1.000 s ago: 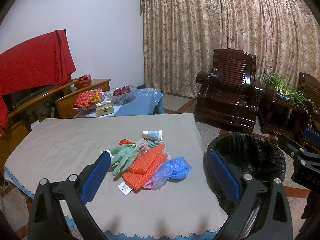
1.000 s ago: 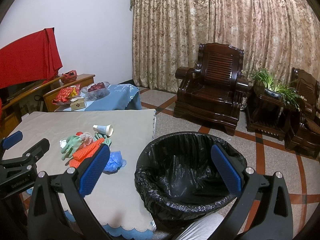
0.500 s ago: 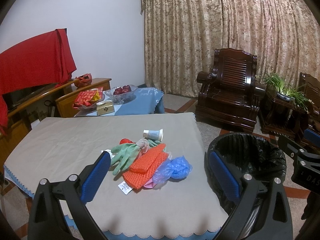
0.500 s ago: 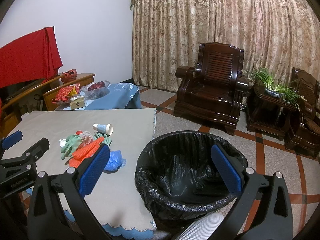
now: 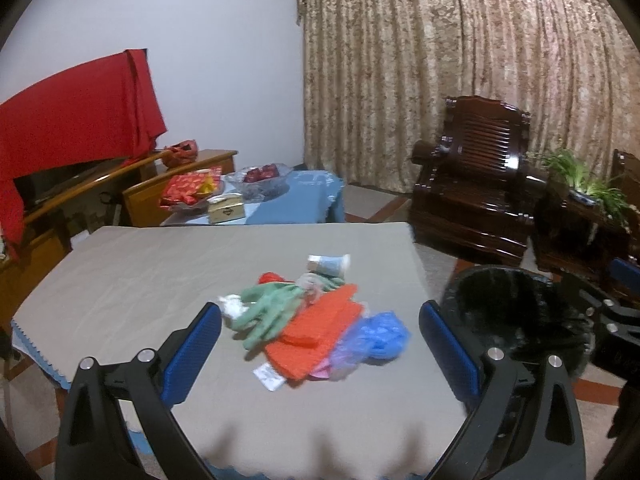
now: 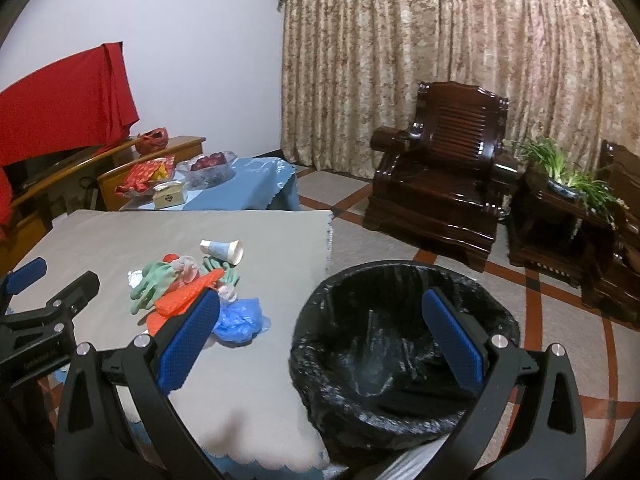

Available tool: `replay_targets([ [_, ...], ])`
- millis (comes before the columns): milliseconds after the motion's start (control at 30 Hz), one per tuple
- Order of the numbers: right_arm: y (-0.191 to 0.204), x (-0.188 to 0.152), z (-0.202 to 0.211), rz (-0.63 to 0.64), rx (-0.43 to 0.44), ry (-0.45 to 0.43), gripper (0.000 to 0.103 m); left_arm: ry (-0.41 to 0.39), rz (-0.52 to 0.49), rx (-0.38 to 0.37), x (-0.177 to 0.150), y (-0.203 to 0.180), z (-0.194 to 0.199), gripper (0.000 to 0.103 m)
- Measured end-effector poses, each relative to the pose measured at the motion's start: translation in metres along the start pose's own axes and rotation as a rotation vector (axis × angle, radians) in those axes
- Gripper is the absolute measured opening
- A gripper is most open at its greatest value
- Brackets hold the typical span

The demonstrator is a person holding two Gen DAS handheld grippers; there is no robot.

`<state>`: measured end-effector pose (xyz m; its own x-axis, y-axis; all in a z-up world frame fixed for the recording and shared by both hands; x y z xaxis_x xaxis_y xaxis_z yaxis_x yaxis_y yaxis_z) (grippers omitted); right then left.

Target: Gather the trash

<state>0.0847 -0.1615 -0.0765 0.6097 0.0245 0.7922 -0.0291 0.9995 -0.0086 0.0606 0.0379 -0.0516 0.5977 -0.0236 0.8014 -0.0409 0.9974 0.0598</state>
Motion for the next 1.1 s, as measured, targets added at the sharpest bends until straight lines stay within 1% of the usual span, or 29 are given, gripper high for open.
replay_targets([
  [200,0.026,0.007,-0.029,0.028,0.065,0.029,0.098,0.024,0.047,0.061,-0.007,0.042,-0.026,0.097],
  [300,0.044,0.006,-0.048,0.067,0.09,0.041,0.098,0.034,0.054,0.097,-0.01,0.062,-0.042,0.097],
  [433,0.074,0.003,-0.077,0.115,0.153,0.069,0.098,0.061,0.062,0.12,-0.016,0.08,-0.062,0.097],
  [500,0.087,0.001,-0.091,0.134,0.186,0.083,0.094,0.067,0.06,0.13,-0.019,0.087,-0.07,0.097],
  [600,0.11,-0.008,-0.121,0.181,0.229,0.14,0.086,0.099,0.063,0.139,-0.028,0.093,-0.086,0.097],
  [733,0.121,-0.019,-0.158,0.213,0.205,0.197,0.086,0.124,0.067,0.131,-0.036,0.096,-0.102,0.094],
  [833,0.122,-0.027,-0.18,0.214,0.196,0.236,0.086,0.148,0.07,0.119,-0.04,0.096,-0.113,0.093],
  [933,0.122,-0.031,-0.197,0.231,0.179,0.256,0.086,0.167,0.07,0.104,-0.043,0.093,-0.122,0.09],
  [1100,0.121,-0.042,-0.217,0.239,0.174,0.302,0.086,0.181,0.078,0.087,-0.045,0.09,-0.131,0.088],
])
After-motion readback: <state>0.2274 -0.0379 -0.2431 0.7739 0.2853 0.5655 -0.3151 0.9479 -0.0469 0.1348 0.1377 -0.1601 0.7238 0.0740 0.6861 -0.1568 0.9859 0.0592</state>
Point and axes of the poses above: each gripper's, at about its wrist camera, not at the fingertips, and z roughly against the way its jaws point, y to its left, x to its top, the point moved 6 cm from there along -z, roughly the way its jaws point, and after that the axes turned 7 degrees about y, right-handed, at the moved point
